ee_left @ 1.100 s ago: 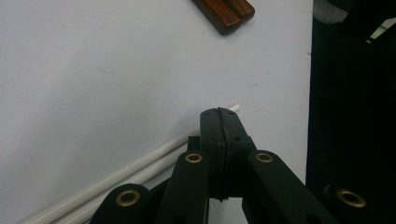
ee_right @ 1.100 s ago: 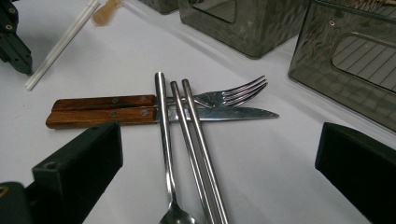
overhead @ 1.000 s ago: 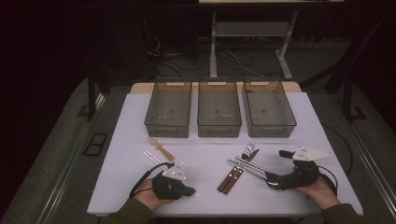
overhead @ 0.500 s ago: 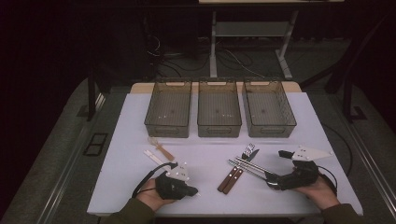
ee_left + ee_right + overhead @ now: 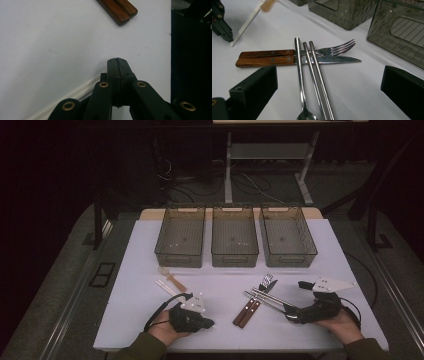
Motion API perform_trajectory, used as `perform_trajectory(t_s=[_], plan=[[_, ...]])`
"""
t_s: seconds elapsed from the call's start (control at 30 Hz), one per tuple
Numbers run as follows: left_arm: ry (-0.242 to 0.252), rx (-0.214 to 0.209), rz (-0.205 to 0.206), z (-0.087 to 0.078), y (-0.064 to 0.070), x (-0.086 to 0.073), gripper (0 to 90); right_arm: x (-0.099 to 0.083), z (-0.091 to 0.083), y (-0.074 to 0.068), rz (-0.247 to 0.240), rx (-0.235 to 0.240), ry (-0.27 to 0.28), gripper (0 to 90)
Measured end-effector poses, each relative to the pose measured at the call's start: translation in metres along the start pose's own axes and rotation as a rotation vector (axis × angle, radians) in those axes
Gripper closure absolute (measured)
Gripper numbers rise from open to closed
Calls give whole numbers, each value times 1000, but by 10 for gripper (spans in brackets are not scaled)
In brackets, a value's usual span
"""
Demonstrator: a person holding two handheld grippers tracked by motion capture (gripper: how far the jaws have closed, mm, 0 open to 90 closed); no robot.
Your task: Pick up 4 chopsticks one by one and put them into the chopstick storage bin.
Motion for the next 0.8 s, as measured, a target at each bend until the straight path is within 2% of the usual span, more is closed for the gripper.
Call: perform_trajectory(t_s=[0.8], plan=[[18, 56, 3, 11, -8, 14, 887, 0, 1, 0, -1, 2, -2, 6]])
Point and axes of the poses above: each handheld gripper's, and its own axes: z roughly forward along the jaws, x roughly out of its top, y roughly to its right, the point moved 8 cm from there along z, roughly forward along the jaws, and after that the axes turned 4 degrees about -z, right-handed, at the moved point
